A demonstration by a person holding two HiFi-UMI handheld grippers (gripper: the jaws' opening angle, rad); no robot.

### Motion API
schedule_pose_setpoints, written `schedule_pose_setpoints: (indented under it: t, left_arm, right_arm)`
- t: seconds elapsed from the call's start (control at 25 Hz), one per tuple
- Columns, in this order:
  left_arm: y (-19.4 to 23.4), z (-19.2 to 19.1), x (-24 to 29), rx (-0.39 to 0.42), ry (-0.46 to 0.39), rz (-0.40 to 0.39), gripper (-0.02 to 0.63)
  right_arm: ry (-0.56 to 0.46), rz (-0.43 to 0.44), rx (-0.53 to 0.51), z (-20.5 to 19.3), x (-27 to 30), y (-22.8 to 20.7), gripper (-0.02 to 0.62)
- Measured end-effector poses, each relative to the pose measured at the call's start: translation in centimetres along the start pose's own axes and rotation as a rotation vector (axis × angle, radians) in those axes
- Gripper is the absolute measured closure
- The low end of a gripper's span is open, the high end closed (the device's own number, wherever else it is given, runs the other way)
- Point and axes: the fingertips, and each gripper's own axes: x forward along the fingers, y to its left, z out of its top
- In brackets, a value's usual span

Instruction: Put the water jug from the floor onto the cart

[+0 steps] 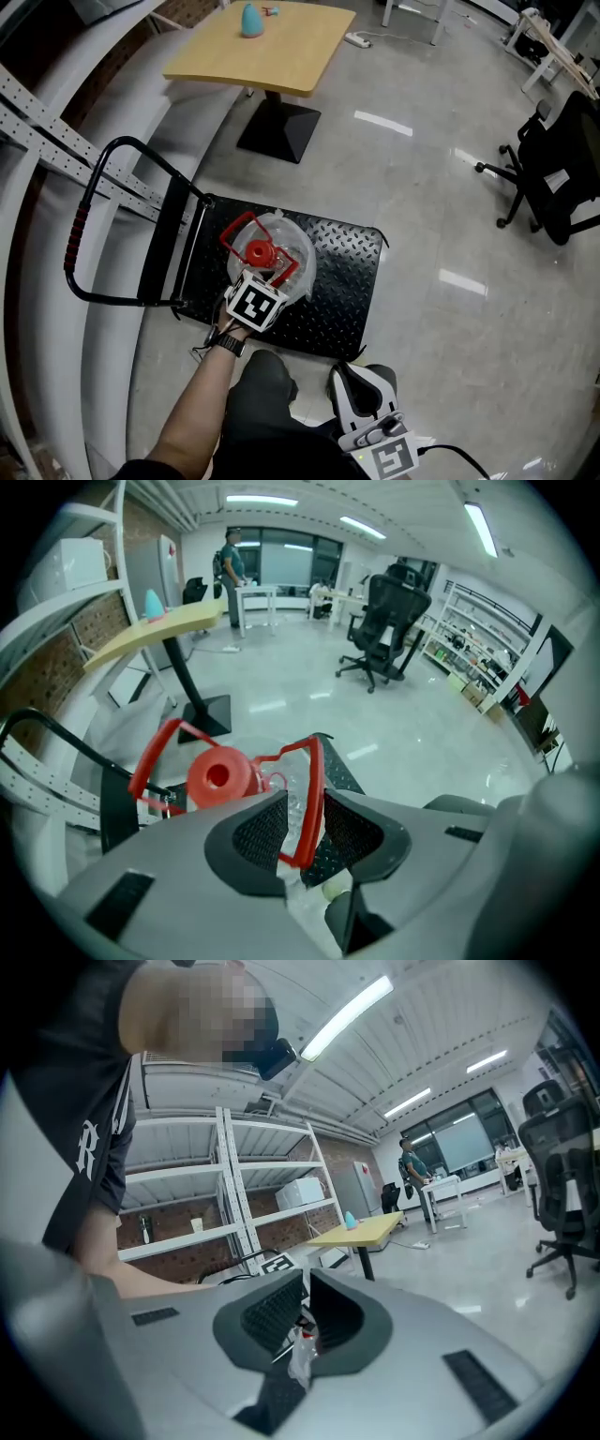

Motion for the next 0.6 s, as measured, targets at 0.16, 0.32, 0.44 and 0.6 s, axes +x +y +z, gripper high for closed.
schedule_pose_setpoints:
  t: [0.16, 0.32, 0.44, 0.6]
  left_arm:
    - [-0.1, 2.0, -9.5, 0.012, -0.212, 0.066, 0.508]
    - [-4.5, 7.2, -22.4, 0.014, -0.562, 0.045, 0.604]
    - [-7.7, 9.8, -30.2, 0.036, -0.745, -0.005, 0.604]
    - [-10.6, 11.2, -39.1, 0.079, -0.907, -0.036, 0.603]
  right_arm:
    - [0.005, 0.005, -0.006, 1.9, 0.4, 0.8, 0.591]
    - [0.010, -0.004, -0.049, 8.0, 0.4, 3.2, 0.591]
    - [-0.007, -0.015, -0.091, 13.2, 0.1, 5.4, 0.591]
    - [-0.024, -0.027, -0.139, 18.5, -1.1, 9.2, 0.591]
